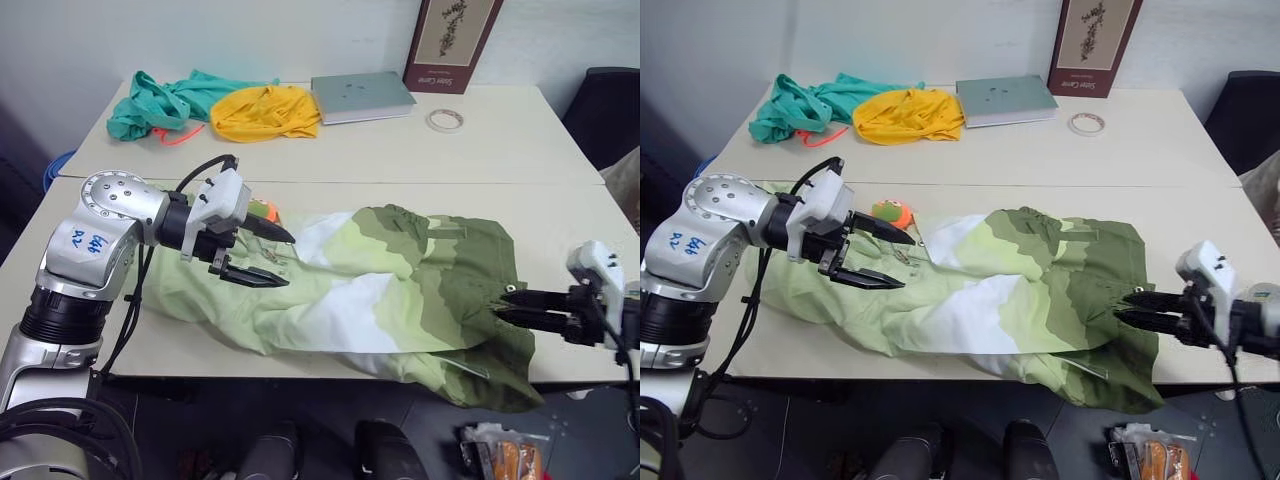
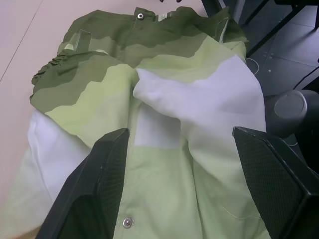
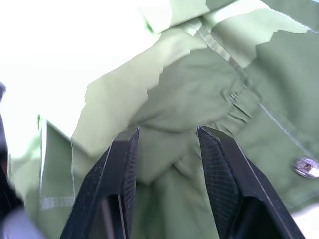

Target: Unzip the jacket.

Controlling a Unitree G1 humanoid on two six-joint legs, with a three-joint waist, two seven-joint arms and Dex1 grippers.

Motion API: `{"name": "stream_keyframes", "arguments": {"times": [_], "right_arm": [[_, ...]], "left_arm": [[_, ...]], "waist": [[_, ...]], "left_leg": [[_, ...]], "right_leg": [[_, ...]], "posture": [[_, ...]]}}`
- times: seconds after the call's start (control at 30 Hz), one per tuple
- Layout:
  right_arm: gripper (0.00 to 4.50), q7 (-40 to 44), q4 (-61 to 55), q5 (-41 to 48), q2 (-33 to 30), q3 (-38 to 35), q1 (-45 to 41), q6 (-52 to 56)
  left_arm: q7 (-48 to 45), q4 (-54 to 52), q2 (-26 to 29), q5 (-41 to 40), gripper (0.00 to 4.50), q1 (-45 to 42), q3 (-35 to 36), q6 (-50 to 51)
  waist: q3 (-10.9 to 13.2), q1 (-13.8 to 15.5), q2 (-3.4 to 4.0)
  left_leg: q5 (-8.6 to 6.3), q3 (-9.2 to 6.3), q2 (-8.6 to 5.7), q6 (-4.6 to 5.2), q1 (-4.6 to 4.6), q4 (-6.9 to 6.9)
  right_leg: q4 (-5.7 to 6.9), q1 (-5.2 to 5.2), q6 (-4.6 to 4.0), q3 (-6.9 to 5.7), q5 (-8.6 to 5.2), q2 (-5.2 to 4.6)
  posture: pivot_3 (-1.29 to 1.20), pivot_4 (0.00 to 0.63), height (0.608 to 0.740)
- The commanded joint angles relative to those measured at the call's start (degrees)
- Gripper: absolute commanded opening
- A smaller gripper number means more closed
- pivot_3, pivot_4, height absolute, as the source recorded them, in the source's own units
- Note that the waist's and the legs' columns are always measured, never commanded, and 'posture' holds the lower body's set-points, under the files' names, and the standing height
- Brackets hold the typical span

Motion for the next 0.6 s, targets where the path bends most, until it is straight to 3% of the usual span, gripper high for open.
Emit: {"name": "stream_keyframes", "arguments": {"times": [0.03,0.37,0.47,0.6], "right_arm": [[1.92,-4.8,-0.4,-0.8,1.7,2.8,-2.2,1.8],[1.92,-11.5,4.3,-2.5,3.6,3.9,-4.5,2.8],[2.54,-11.6,3.5,-1.4,3.7,2.6,-2.9,3.3],[3.79,-14.5,3.6,-0.2,5.6,1.1,-3.5,5.6]], "left_arm": [[-0.2,-1.0,-0.2,0.1,3.49,-1.7,0.6,-0.8],[-0.3,-1.5,0.5,0.3,3.49,-1.5,0.9,-0.8],[-0.3,-1.8,0.8,0.2,3.49,-1.0,1.1,-0.9],[-0.2,-1.9,0.9,0.2,3.49,-0.8,1.1,-1.0]], "waist": [[0.0,0.0,0.00],[0.0,0.0,0.00],[0.0,0.1,0.00],[0.0,0.0,0.00]], "left_leg": [[0.00,0.00,0.00,0.00,0.00,0.00],[0.01,-0.02,-0.04,0.01,-0.05,0.00],[0.01,-0.02,-0.04,0.02,-0.05,0.00],[0.01,-0.01,-0.03,0.02,-0.05,0.00]], "right_leg": [[0.00,-0.01,0.00,0.00,0.00,0.00],[0.06,-0.02,0.00,-0.03,0.00,-0.02],[0.07,-0.02,0.00,-0.03,0.00,-0.02],[0.07,-0.01,0.00,-0.02,0.00,-0.01]], "posture": [[0.00,0.150,0.740],[0.00,0.150,0.740],[0.00,0.150,0.740],[0.00,0.150,0.740]]}}
